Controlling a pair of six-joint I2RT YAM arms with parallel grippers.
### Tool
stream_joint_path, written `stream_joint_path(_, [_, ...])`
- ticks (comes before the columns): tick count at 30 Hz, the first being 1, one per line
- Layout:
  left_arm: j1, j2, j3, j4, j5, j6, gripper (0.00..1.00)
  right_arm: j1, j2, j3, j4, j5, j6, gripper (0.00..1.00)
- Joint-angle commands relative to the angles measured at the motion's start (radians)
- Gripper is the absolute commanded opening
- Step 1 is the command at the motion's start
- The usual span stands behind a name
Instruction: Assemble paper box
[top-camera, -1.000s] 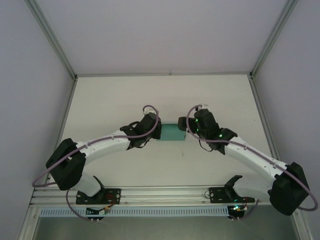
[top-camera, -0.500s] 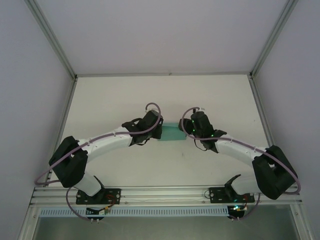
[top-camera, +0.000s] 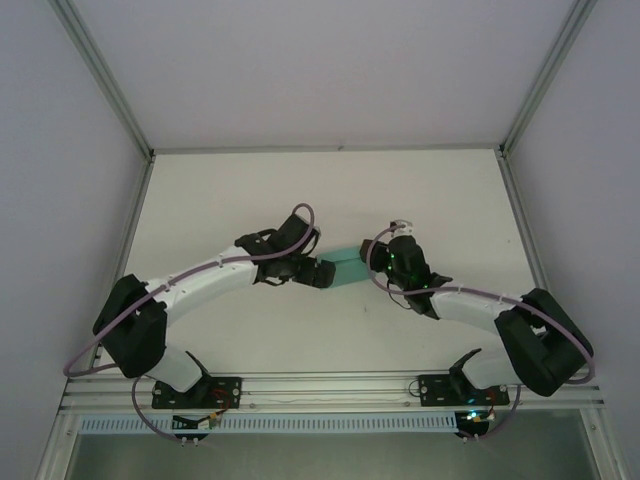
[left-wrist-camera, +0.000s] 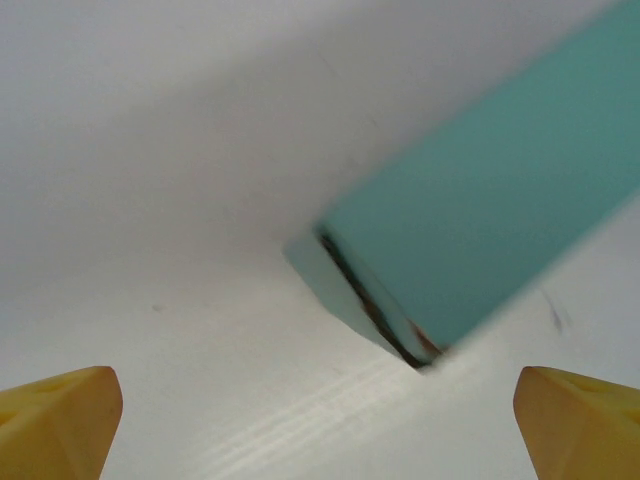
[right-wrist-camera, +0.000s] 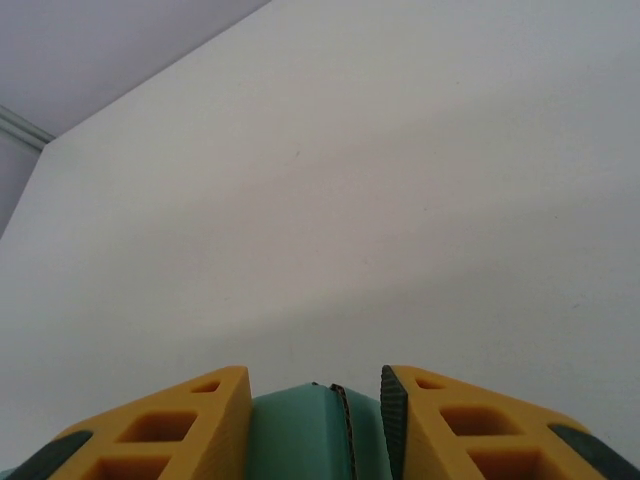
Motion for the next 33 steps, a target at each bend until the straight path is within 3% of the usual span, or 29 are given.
stream_joint_path(1, [0.001, -0.048, 0.042, -0.054, 0.145, 0.004, 1.00, 0.009, 0.051, -0.082, -0.193, 0.011, -0.010, 0.38])
stream_joint_path(5, [0.031, -0.060, 0.087, -0.067, 0.104, -0.073, 1.00, 0.010, 0.033, -0.102, -0.180, 0.019, -0.022, 0.37])
stream_joint_path(10, [0.129, 0.019, 0.076, 0.035, 0.223, -0.157, 0.98, 0.010, 0.029, -0.113, -0.172, 0.026, -0.024, 0.37])
stream_joint_path(14, [0.162, 0.083, 0.029, 0.113, 0.330, -0.179, 0.84, 0.010, 0.032, -0.117, -0.169, 0.027, -0.023, 0.37])
stream_joint_path(20, [0.211, 0.133, -0.148, 0.332, 0.430, -0.257, 0.53, 0.010, 0.069, -0.151, -0.106, -0.005, -0.017, 0.33])
stream_joint_path(24, [0.215, 0.148, -0.252, 0.444, 0.427, -0.261, 0.21, -0.004, 0.135, -0.184, 0.012, -0.069, -0.026, 0.23])
stream_joint_path(29, [0.217, 0.140, -0.312, 0.478, 0.384, -0.230, 0.04, -0.016, 0.207, -0.241, 0.230, -0.131, -0.046, 0.08])
stream_joint_path(33, [0.215, 0.132, -0.337, 0.498, 0.346, -0.208, 0.00, -0.016, 0.195, -0.236, 0.218, -0.115, -0.062, 0.00])
